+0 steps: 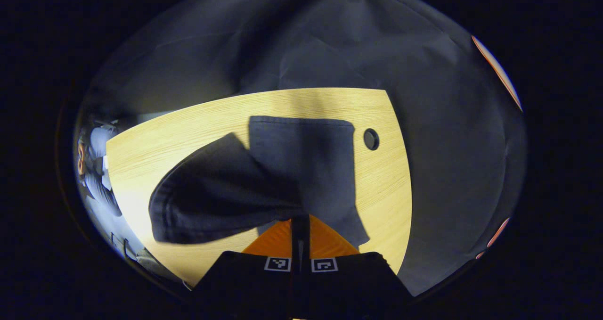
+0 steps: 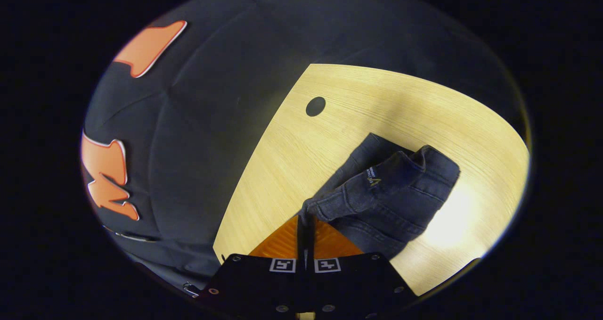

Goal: Grasp the waist and the cuffs of the jeans and fold them to make the two legs overlap; first hold the waist and fold one-third of the jeans toward the cuffs, then hold the cuffs and fold the remaining one-third in the same direction to finish folding.

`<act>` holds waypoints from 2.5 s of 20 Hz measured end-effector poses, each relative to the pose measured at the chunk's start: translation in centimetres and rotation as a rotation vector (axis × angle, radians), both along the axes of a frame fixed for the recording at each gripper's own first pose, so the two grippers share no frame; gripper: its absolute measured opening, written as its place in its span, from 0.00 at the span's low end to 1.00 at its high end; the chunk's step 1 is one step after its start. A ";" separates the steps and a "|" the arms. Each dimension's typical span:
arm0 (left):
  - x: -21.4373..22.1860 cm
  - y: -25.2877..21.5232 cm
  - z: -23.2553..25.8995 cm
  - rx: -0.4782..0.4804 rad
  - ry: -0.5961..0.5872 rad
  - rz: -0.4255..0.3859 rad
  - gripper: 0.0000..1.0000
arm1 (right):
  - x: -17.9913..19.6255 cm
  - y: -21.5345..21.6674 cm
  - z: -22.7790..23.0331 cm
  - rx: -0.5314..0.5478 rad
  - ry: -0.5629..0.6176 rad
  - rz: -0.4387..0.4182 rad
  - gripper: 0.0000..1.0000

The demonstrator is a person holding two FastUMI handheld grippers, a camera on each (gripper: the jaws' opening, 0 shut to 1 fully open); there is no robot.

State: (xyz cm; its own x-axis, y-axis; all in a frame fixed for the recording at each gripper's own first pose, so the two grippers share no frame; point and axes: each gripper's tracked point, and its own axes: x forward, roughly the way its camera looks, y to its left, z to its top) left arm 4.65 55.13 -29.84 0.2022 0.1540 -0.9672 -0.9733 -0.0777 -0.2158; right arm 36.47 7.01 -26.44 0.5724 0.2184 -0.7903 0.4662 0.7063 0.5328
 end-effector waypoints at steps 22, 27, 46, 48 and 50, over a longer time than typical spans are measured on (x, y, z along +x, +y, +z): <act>1.2 -15.2 12.5 0.340 -0.583 -0.490 0.98 | -9.1 -12.0 -2.6 0.046 -0.116 -0.237 0.98; -0.6 -16.9 13.4 0.401 -0.565 -0.515 0.98 | -7.1 -11.8 -4.8 0.034 -0.084 -0.229 0.98; -7.1 -12.8 13.1 0.429 -0.523 -0.402 0.98 | -3.7 -8.5 -0.9 -0.118 -0.240 -0.132 0.17; -7.1 -11.9 12.9 0.422 -0.524 -0.407 0.98 | -3.9 -7.2 2.3 -0.152 -0.307 -0.088 0.17; -6.8 -10.9 12.7 0.423 -0.531 -0.424 0.98 | -4.0 -5.2 5.3 -0.218 -0.368 -0.017 0.17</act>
State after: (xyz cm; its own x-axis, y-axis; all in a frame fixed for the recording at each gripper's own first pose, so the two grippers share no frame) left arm -2.19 44.25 -17.13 0.7431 0.2930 -0.6016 -0.6601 0.4683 -0.5873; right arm 32.49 1.83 -21.10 0.8271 0.0564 -0.5592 0.2856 0.8148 0.5046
